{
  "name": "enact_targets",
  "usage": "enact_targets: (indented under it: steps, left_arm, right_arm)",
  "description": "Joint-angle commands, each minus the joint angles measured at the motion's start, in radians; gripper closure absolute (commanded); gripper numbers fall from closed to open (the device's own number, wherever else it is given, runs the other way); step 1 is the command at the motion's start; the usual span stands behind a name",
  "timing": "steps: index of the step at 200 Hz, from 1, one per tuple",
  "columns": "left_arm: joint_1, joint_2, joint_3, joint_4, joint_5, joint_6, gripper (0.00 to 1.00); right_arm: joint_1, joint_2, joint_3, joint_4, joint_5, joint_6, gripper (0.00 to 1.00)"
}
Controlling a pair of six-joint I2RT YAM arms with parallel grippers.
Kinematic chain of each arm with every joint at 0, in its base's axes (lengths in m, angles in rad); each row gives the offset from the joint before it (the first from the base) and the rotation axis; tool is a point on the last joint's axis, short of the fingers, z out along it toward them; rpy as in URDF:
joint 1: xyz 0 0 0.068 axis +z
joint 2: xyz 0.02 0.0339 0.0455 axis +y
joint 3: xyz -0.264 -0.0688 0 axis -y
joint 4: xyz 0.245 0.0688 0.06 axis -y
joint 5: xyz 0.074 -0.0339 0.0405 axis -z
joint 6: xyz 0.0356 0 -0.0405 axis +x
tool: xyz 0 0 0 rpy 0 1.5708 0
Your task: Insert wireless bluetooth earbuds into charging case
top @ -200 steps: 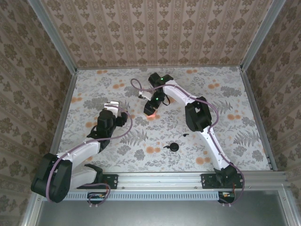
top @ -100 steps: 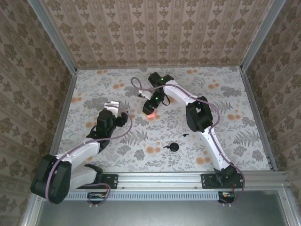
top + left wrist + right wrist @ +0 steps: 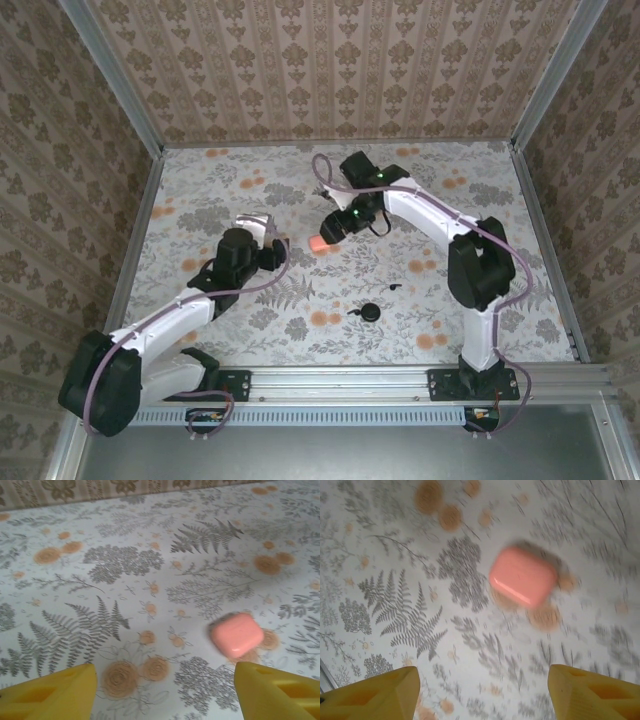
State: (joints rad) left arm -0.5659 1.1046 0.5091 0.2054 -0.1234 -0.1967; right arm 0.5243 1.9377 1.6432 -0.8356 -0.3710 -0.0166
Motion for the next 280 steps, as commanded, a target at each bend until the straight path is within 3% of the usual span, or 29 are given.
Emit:
enact_targets:
  steps: [1,52,99,179,280]
  left_arm:
    - [-0.039,0.014,0.054,-0.125,0.007,-0.081,0.27]
    - [-0.141,0.064,0.083,-0.264,-0.008,-0.180,0.28]
    - [-0.231,0.095,0.043,-0.285,-0.082,-0.250,0.28]
    - [-0.284,0.094,0.005,-0.320,-0.143,-0.329,0.28]
    - [-0.292,-0.012,-0.074,-0.323,-0.197,-0.322,0.28]
  right_arm:
    - [-0.004,-0.099,-0.124,-0.046,0.117,0.194,0.31]
    - [0.014,-0.301,-0.406,-0.103,0.176,0.386,0.31]
    - [0.101,-0.366,-0.552,-0.137,0.216,0.388,0.29]
    - [0.194,-0.310,-0.609,-0.061,0.224,0.389,0.27]
    - [0.237,-0.206,-0.615,-0.004,0.310,0.385,0.28]
